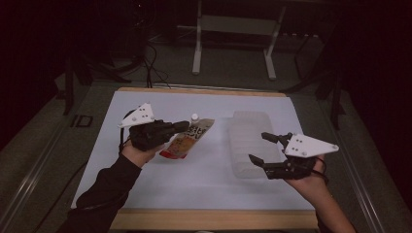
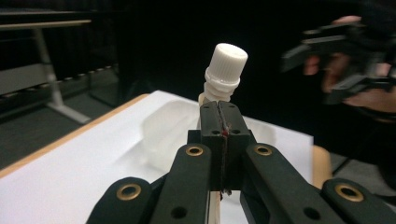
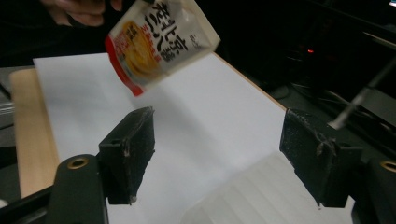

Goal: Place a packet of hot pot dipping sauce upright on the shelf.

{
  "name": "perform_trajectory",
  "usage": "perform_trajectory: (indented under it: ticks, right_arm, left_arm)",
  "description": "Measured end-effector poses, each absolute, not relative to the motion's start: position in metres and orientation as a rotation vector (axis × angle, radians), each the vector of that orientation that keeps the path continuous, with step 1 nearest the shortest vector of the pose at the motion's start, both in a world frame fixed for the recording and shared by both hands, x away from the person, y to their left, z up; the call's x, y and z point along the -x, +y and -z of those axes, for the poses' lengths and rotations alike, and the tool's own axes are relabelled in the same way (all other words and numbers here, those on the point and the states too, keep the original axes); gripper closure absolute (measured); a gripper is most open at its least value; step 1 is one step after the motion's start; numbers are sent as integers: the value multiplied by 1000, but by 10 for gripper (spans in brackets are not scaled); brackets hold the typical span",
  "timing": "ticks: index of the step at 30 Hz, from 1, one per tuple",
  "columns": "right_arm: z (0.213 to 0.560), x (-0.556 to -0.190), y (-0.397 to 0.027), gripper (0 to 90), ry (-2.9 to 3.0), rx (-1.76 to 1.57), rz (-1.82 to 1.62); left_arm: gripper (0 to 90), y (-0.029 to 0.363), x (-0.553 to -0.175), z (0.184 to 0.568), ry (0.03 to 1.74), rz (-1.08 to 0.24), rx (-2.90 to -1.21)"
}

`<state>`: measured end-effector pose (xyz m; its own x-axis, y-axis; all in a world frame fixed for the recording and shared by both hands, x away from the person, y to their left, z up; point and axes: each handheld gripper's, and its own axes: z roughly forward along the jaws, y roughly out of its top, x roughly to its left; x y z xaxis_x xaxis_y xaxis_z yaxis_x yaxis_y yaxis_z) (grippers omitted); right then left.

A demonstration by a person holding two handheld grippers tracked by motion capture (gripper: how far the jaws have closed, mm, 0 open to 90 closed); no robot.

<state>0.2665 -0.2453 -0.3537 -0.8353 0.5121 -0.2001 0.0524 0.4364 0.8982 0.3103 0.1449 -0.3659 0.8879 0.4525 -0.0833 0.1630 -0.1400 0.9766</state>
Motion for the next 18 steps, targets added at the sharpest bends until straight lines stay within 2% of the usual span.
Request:
perform_trajectory:
  ticks: [4,10,18]
  right_arm:
    - [345,-279,-242,264,2259,-436,-1406]
    - [341,-294,-231,366,2310,-369,-1393]
    - [357,-308,-215,350,2404,-344,-1427]
  left_arm:
    - [900,136,-306,368,451,-248,-1714]
    - [900,121,-301,372,407,-188,-1731]
    - [900,113,-297,374,378,-135,-1731]
